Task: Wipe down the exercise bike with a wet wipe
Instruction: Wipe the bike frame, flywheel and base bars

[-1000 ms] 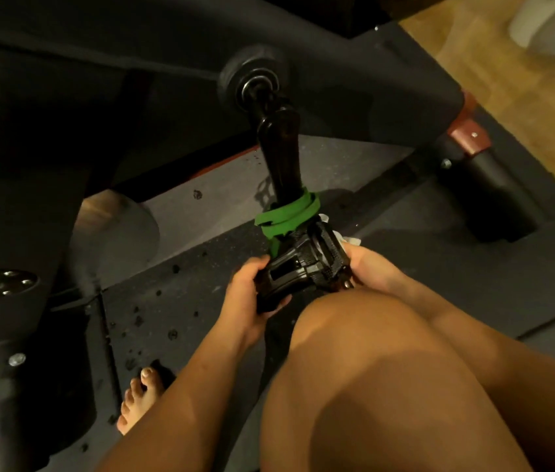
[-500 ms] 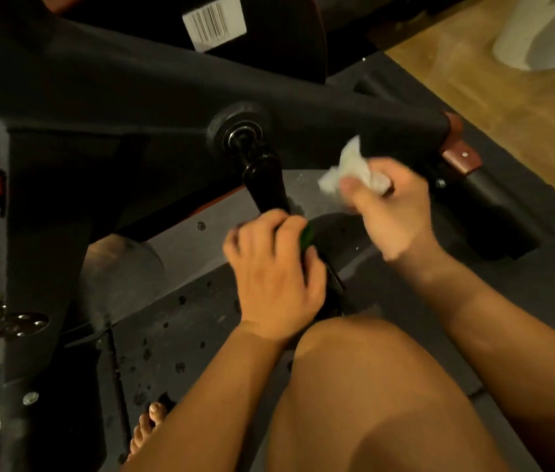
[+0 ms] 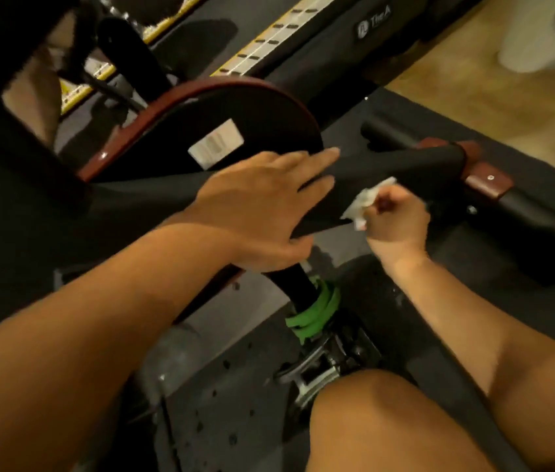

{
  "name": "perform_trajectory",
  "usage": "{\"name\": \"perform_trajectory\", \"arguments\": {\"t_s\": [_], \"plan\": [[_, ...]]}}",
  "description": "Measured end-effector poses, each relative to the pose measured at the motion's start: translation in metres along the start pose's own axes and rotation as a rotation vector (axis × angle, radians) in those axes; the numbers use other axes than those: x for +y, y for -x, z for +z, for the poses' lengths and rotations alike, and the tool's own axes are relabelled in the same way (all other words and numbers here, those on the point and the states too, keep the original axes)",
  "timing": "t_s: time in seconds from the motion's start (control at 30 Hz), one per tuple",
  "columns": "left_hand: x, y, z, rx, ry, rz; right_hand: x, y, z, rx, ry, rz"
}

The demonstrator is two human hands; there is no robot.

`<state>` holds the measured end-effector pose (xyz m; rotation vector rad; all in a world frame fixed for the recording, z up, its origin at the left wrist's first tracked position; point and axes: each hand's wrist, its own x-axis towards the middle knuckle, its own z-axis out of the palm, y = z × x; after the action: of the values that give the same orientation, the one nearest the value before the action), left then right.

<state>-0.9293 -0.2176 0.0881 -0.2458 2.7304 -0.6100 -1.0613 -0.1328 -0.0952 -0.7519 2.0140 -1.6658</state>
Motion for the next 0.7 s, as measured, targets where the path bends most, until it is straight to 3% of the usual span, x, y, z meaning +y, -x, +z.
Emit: {"name": "perform_trajectory", "arguments": {"t_s": [0.07, 0.1, 0.2, 0.27, 0.3, 0.4, 0.47, 0.53, 0.63, 0.7], "plan": [[0.000, -0.040, 0.002, -0.060, -0.035, 0.058, -0.008, 0.016, 0.020, -0.198, -0.038, -0.089], [0.002, -0.056, 0.003, -0.083, -0.097, 0.082, -0.014, 0.022, 0.029, -0.207, -0.004, -0.059], [0.002, -0.086, 0.008, -0.190, -0.247, 0.184, 0.016, 0.006, 0.029, -0.015, -0.232, 0.169], [0.002, -0.091, 0.013, -0.268, -0.285, 0.215, 0.046, -0.014, 0.013, 0.213, -0.421, 0.482], [0.003, -0.093, 0.014, -0.286, -0.303, 0.224, 0.053, -0.021, 0.009, 0.240, -0.473, 0.597], [0.008, -0.107, 0.013, -0.325, -0.286, 0.206, 0.020, -0.011, 0.033, 0.034, -0.645, 0.760], [0.017, -0.120, 0.011, -0.364, -0.199, 0.156, -0.019, 0.007, 0.053, -0.190, -0.966, 0.963], [0.024, -0.130, 0.009, -0.381, -0.117, 0.121, -0.018, 0.014, 0.055, -0.277, -1.151, 1.024], [0.024, -0.133, 0.011, -0.365, -0.088, 0.128, 0.003, -0.006, 0.027, -0.058, -1.066, 1.089], [0.021, -0.132, 0.013, -0.359, -0.064, 0.133, 0.021, -0.020, 0.004, 0.112, -1.111, 0.943]]}}
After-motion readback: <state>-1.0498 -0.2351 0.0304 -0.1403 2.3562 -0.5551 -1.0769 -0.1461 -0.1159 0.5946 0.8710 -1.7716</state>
